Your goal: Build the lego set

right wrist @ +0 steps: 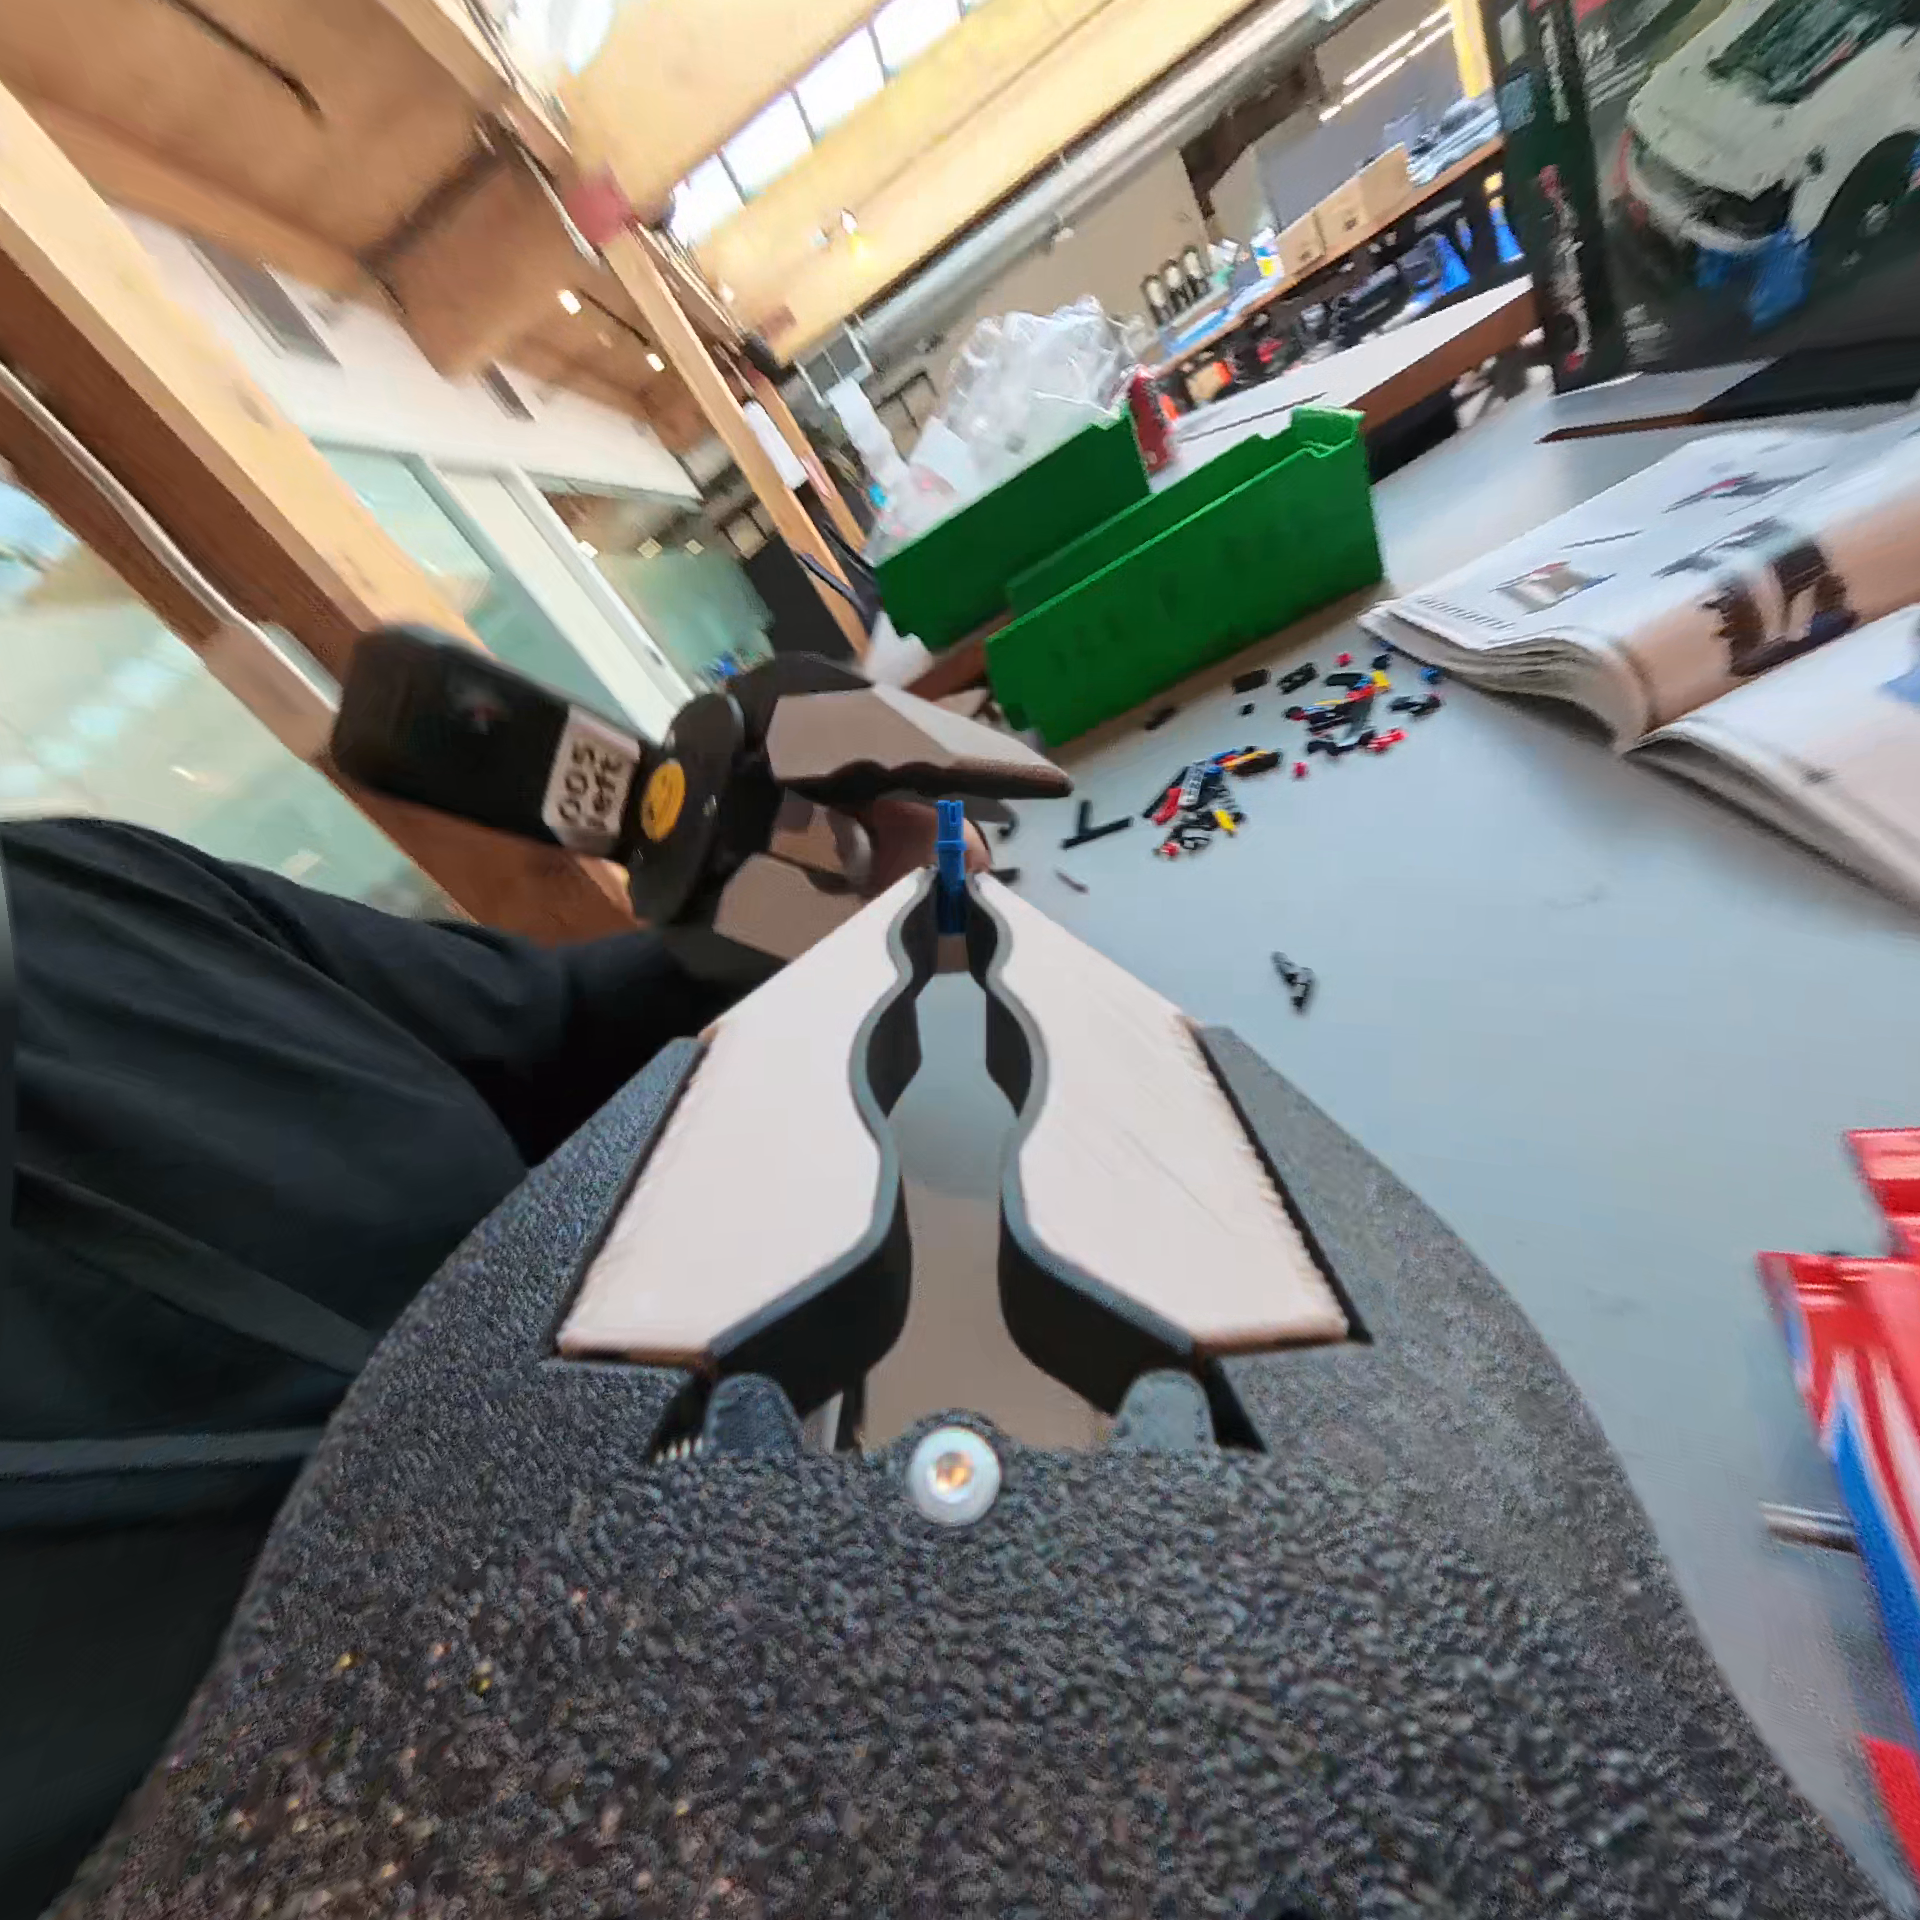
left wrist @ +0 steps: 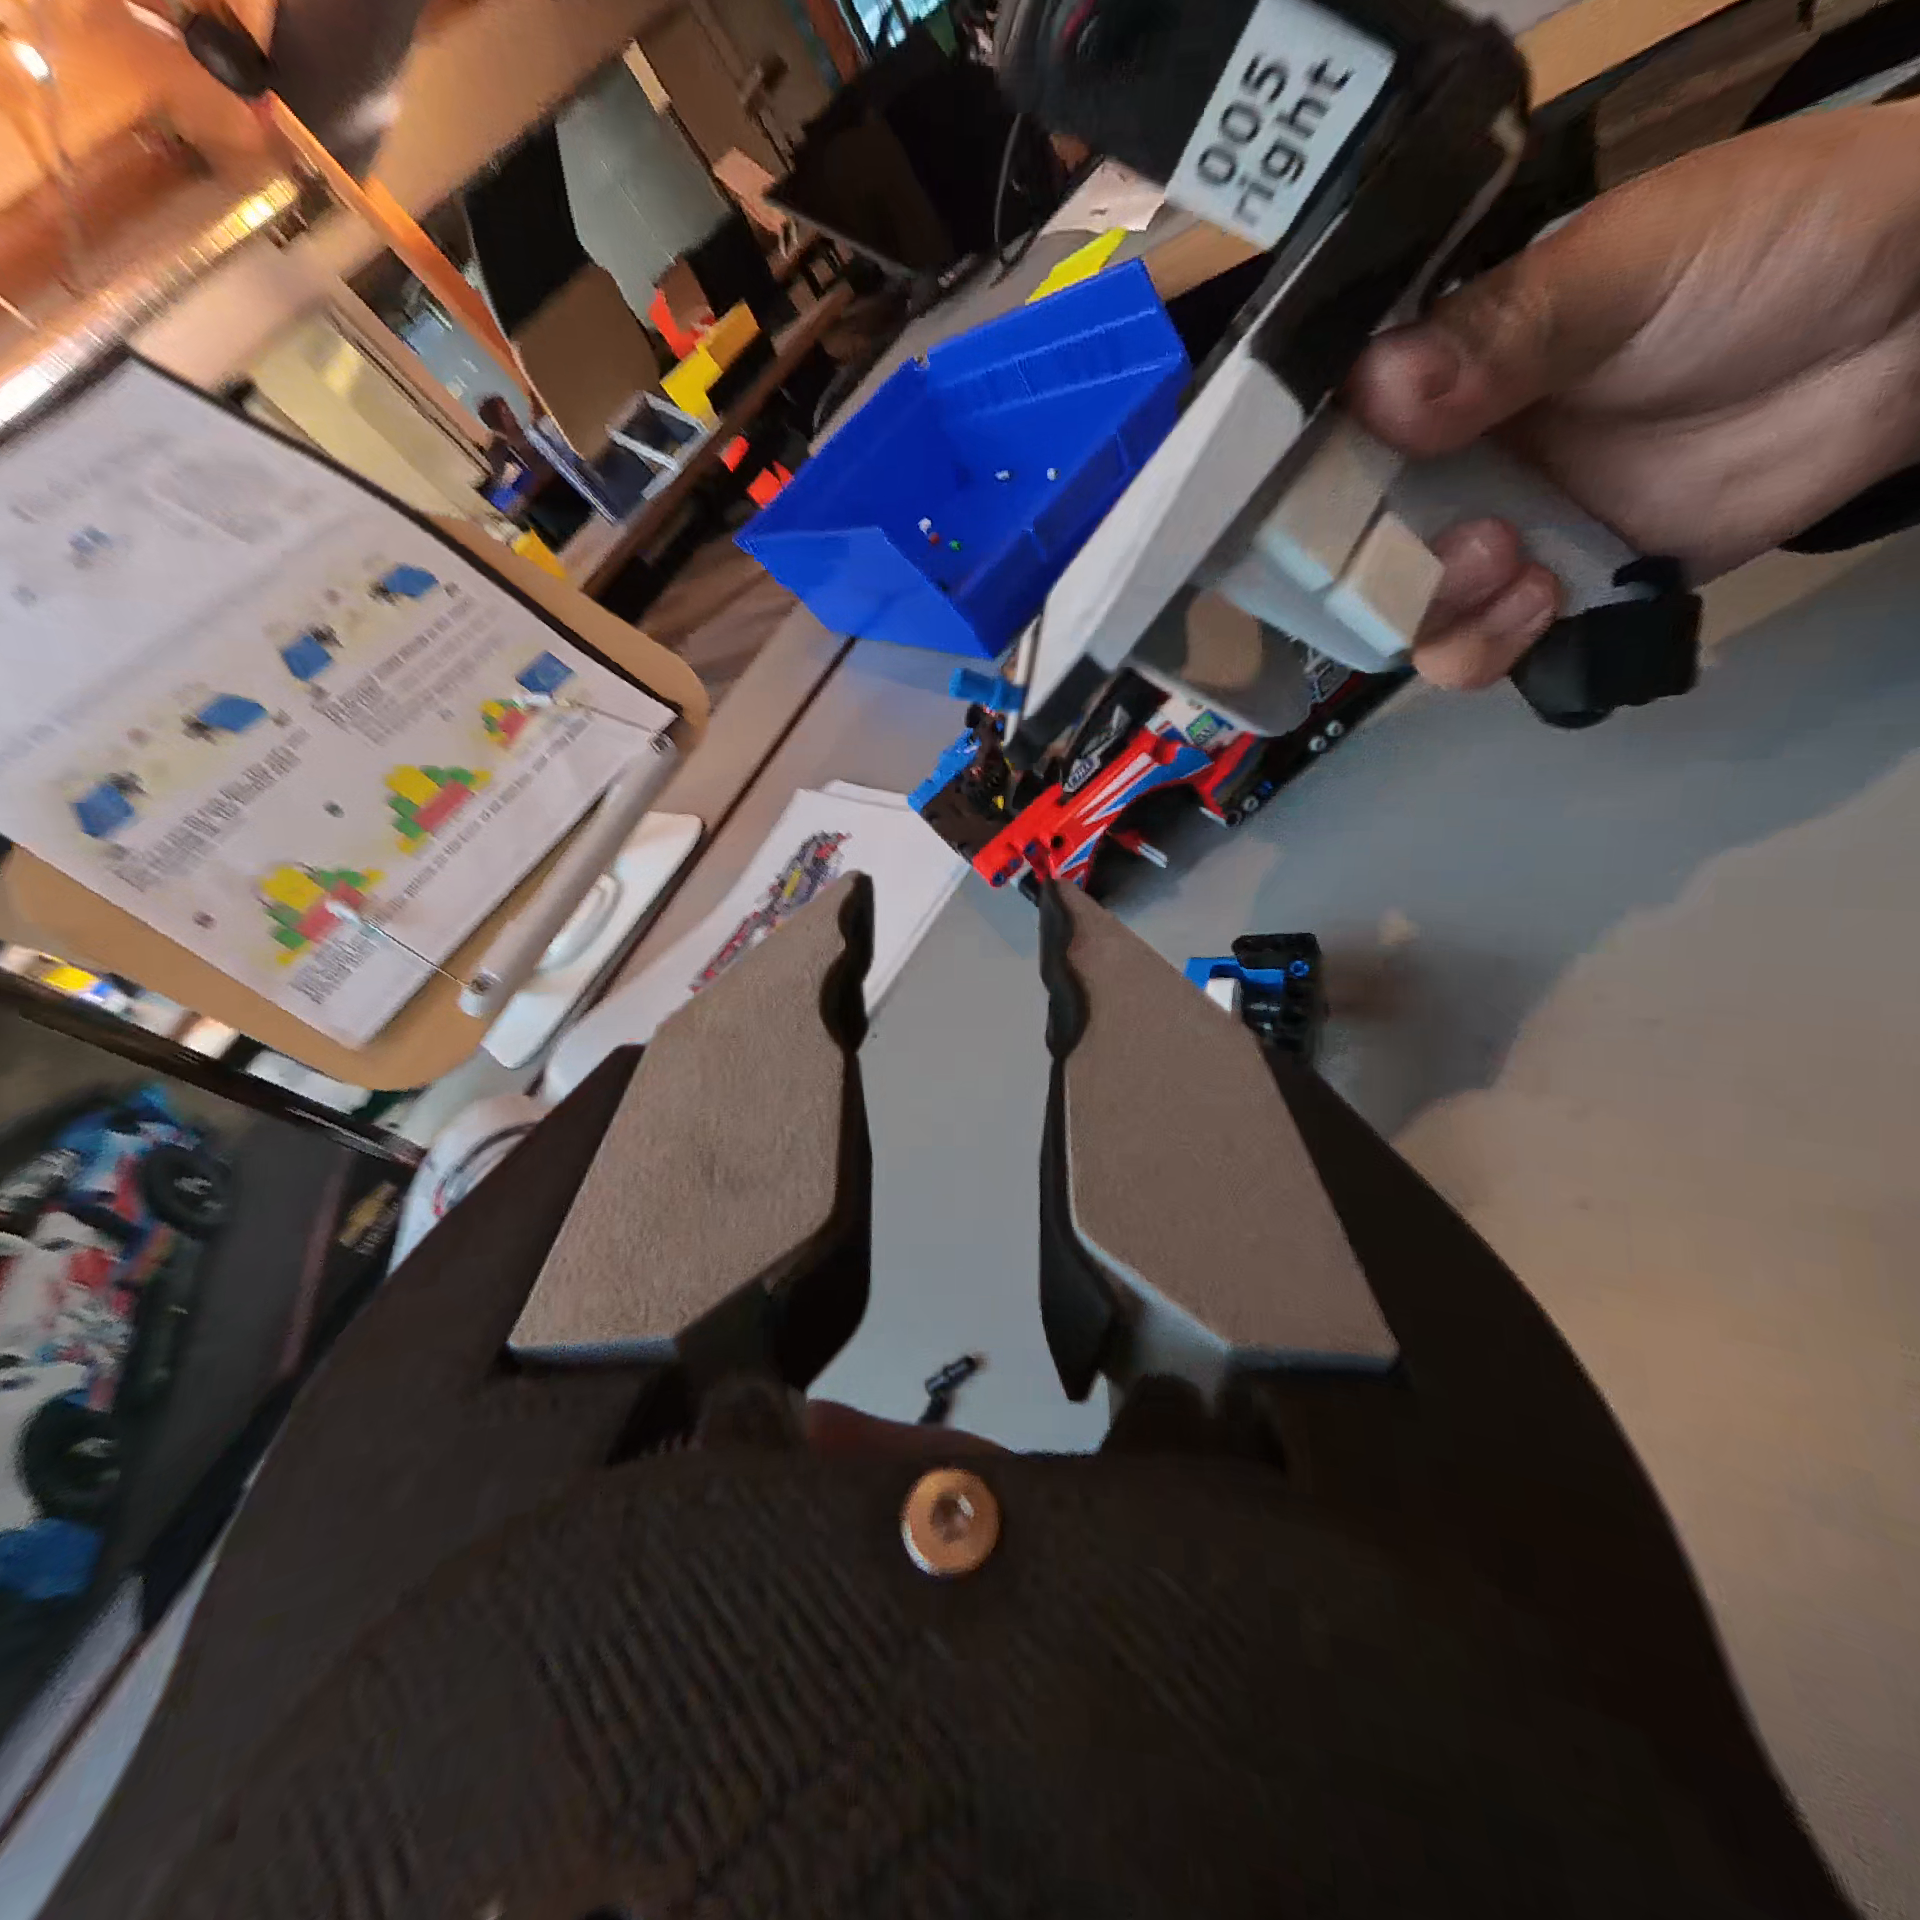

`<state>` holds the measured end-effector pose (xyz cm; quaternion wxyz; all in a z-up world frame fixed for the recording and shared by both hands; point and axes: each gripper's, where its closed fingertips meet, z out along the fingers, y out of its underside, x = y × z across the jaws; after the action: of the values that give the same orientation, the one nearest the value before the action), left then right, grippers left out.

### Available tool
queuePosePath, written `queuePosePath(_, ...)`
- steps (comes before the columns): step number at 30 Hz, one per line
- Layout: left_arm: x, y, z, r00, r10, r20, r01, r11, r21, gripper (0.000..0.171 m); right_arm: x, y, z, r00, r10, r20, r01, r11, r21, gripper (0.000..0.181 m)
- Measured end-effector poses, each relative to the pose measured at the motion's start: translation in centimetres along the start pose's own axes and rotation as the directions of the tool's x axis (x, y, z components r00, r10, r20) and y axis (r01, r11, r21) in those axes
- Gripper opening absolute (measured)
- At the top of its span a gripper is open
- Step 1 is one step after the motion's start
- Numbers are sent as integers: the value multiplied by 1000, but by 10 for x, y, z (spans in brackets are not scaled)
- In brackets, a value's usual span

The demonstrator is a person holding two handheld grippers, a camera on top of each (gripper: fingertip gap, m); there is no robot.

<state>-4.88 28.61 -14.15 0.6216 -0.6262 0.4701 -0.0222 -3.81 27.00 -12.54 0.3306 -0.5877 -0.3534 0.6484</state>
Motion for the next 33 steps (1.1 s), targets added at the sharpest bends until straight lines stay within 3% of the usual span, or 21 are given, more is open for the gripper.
queuePosePath(7, 3, -23, 5, 981, 174, 82, -178, 983, 40, 35, -2, -2, 1, 920, 342, 191, -359, 931, 60, 4)
queuePosePath(13, 12, -24, 8, 977, 206, 46, -209, 977, 48, 24, 0, 5, 5, 874, 426, 236, -448, 892, 49, 5)
queuePosePath(20, 15, -21, 7, 977, 212, 6, -212, 976, 46, 23, 1, 10, 7, 896, 396, 201, -409, 912, 26, 5)
queuePosePath(27, 26, -16, 1, 964, 219, -153, -211, 975, 65, 22, 0, 20, 7, 992, 123, 17, -119, 982, -147, 9)
queuePosePath(30, 27, -14, 0, 957, 235, -169, -228, 972, 62, 22, 3, 17, 4, 997, 76, -17, -78, 979, -186, 20)
queuePosePath(33, 34, -14, -3, 943, 268, -197, -256, 963, 84, 22, 2, 18, 2, 997, 82, -6, -82, 975, -205, 21)
